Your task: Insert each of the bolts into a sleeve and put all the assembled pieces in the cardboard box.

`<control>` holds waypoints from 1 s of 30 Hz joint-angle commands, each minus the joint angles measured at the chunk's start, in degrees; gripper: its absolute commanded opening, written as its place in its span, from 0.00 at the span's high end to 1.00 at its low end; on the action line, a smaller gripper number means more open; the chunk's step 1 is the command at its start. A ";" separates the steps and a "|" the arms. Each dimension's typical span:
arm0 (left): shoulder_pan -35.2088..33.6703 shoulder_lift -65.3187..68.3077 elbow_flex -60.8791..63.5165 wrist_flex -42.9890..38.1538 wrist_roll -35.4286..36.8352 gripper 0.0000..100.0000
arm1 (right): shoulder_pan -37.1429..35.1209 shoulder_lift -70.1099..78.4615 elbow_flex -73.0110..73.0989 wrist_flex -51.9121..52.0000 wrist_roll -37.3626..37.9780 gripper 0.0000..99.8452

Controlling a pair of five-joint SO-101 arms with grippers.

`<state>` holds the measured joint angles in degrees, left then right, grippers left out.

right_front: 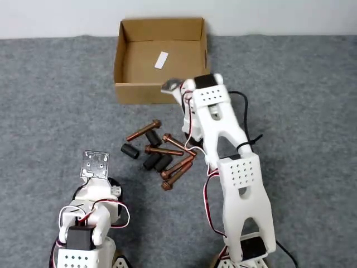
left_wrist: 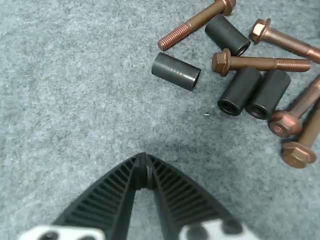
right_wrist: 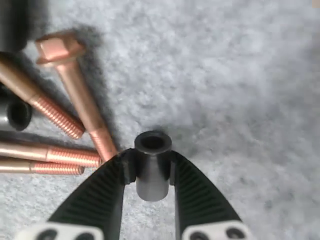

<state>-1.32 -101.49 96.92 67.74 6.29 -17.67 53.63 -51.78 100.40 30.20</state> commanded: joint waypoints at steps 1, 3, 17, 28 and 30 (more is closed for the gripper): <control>0.44 -0.18 -0.40 0.35 0.44 0.99 | 1.27 -9.01 -0.35 2.68 -4.13 0.99; 0.44 -0.18 -0.40 0.35 0.44 0.99 | 1.27 -12.09 0.62 2.68 -5.71 0.99; 5.71 -0.18 -0.40 0.35 0.18 0.99 | 8.31 -39.60 21.80 2.59 -10.64 0.99; 12.92 -0.18 -0.40 0.70 0.09 0.99 | 15.52 -52.53 38.24 2.42 -10.37 0.99; 11.25 -0.18 -0.84 0.70 0.09 0.99 | 16.31 -52.97 39.47 2.42 -10.37 0.99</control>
<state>10.81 -101.49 96.92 67.82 6.29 -2.90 4.84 -12.66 100.48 20.00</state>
